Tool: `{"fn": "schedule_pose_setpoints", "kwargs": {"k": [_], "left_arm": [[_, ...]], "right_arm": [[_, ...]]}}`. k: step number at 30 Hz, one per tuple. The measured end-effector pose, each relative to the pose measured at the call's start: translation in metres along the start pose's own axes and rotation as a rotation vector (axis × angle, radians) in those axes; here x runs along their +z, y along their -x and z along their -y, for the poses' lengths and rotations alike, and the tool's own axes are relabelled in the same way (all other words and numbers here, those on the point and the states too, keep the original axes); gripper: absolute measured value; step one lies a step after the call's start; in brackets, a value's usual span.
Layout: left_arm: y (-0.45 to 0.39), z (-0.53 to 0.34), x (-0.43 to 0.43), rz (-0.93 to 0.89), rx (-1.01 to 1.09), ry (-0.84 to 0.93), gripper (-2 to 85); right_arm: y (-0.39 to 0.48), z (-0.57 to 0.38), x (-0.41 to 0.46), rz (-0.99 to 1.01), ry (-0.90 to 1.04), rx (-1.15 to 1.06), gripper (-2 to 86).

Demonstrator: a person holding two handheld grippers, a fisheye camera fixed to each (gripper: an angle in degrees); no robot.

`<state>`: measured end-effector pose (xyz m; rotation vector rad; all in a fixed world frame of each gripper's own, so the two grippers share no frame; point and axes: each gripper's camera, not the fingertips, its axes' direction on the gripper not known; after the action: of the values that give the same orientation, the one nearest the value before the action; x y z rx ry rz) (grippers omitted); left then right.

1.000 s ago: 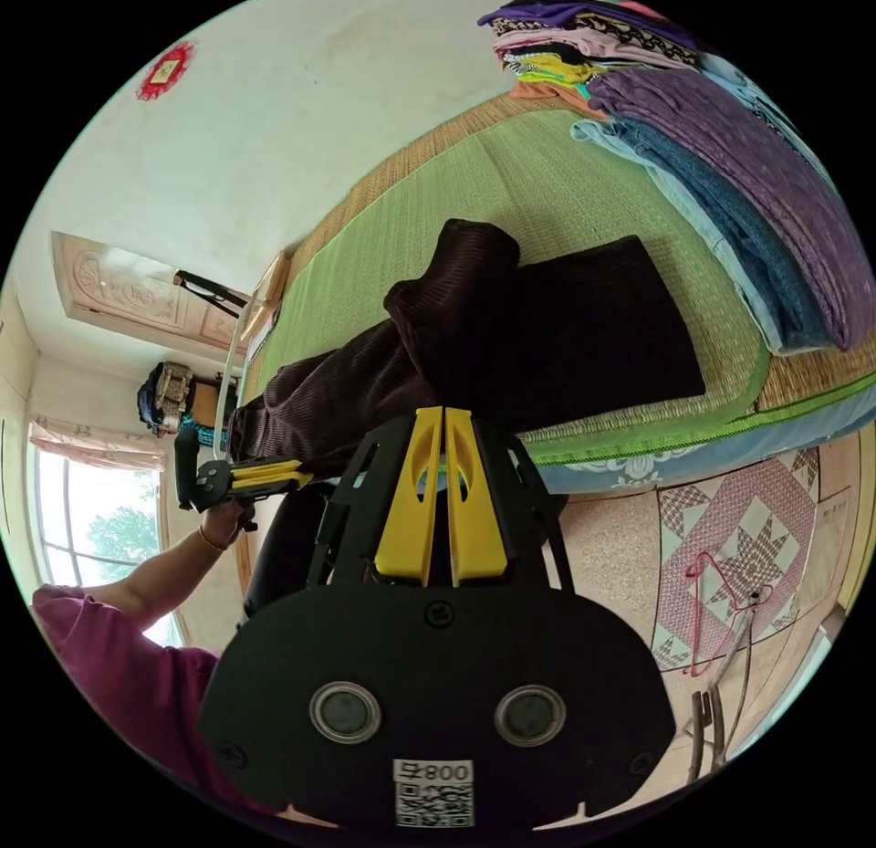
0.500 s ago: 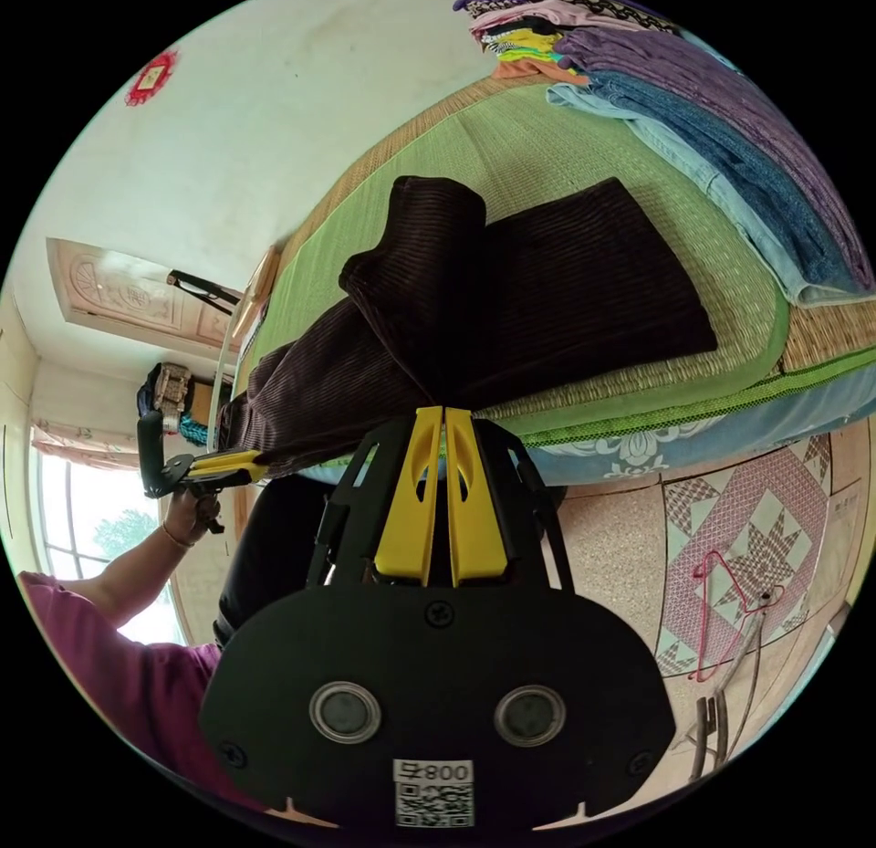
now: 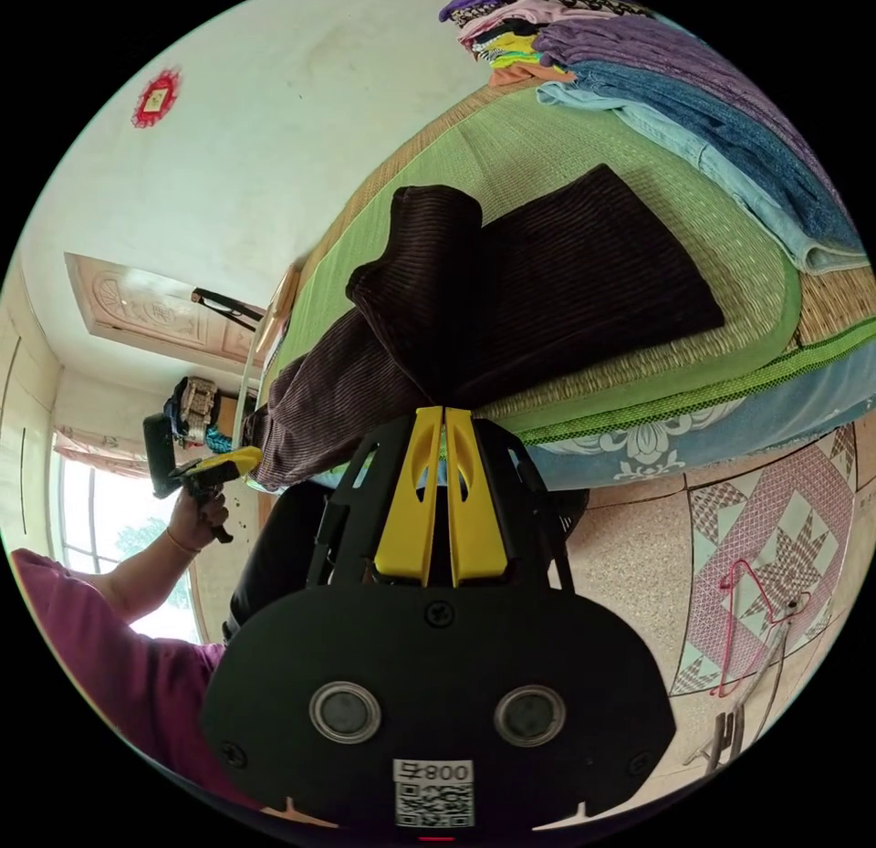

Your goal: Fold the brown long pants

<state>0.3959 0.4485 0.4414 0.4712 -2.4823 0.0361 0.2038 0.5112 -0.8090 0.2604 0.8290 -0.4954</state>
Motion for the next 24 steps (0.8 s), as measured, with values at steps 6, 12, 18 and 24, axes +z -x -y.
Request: {"fn": "schedule_pose_setpoints", "kwargs": {"k": [6,12,18,24], "left_arm": [[0.009,0.103,0.042,-0.184,-0.040,-0.017,8.2],[0.032,0.162,0.071,-0.223,-0.177,0.007,6.9],[0.026,0.185,0.063,-0.241,-0.184,0.000,2.8],[-0.023,0.216,0.040,-0.258,-0.041,-0.019,1.5]], "right_arm": [[0.001,-0.007,-0.012,0.023,0.005,0.005,0.1],[-0.004,-0.021,-0.027,0.039,-0.007,0.043,0.1],[0.007,-0.029,-0.053,0.045,-0.052,0.028,0.8],[0.065,-0.006,-0.090,0.050,-0.154,-0.155,5.7]]}}
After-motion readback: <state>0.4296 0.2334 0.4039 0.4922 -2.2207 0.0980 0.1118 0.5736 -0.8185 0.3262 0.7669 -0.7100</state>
